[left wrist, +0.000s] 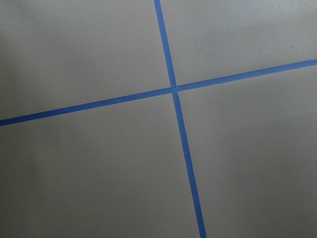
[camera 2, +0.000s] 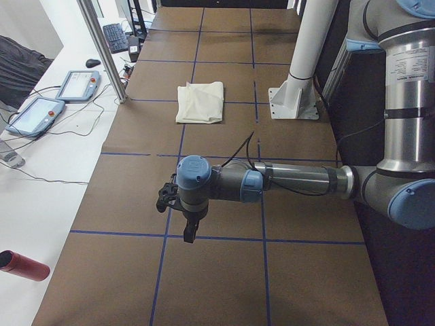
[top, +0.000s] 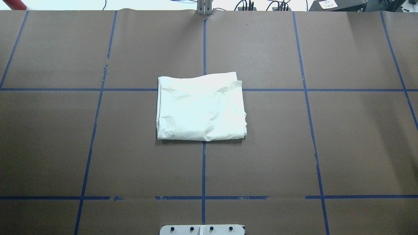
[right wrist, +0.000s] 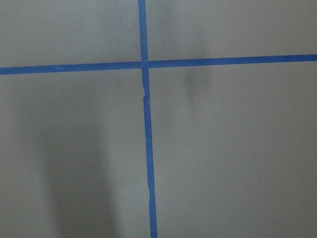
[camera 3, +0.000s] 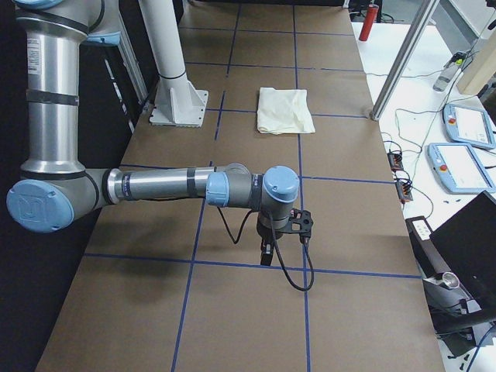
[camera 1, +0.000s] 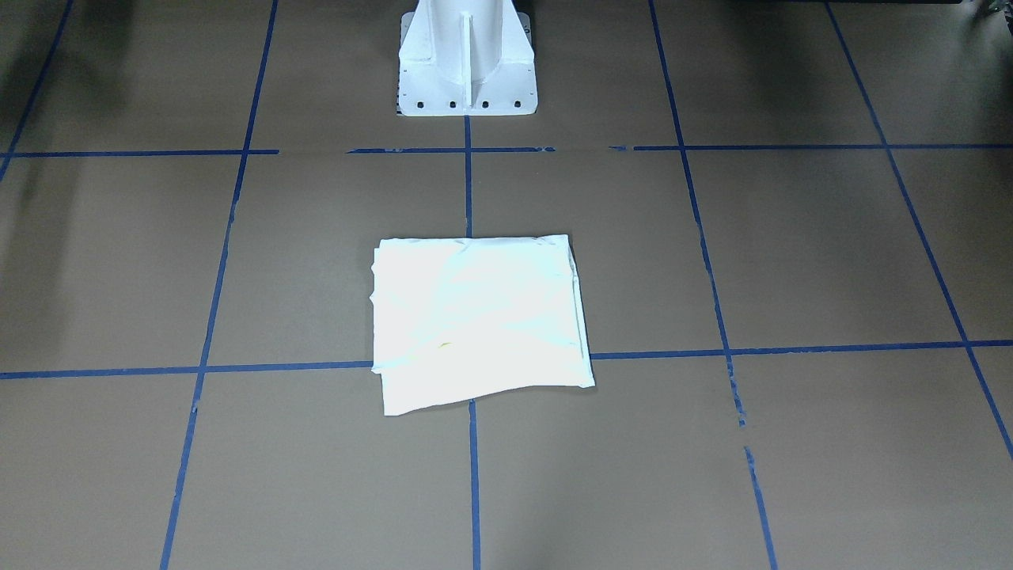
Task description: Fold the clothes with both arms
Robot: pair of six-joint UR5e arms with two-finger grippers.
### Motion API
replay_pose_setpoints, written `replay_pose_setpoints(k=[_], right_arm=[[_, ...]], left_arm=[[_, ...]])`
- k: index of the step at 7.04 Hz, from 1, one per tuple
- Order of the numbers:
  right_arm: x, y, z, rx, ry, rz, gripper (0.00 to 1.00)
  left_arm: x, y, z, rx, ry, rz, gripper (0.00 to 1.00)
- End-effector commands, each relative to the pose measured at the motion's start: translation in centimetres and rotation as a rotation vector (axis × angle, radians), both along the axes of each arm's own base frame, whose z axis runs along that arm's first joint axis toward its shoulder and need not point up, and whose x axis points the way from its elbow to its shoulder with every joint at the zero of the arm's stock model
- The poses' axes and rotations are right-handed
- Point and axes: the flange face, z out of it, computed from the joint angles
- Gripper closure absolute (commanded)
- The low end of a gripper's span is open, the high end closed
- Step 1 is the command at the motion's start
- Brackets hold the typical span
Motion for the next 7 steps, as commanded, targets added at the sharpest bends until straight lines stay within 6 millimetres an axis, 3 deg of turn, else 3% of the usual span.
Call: replay_pose_setpoints(k=[1, 7], right_arm=[[-0.01, -0.41, -0.61, 0.020, 0.000, -0.001, 0.00], [-0.18, -0.72, -0.73, 0.024, 0.015, -0.006, 0.00]], left_arm=[[0.04, 0.26, 0.79, -0.012, -0.001, 0.003, 0.00], [0.04, 0.35, 0.95, -0.019, -0.001, 0.000, 0.00]])
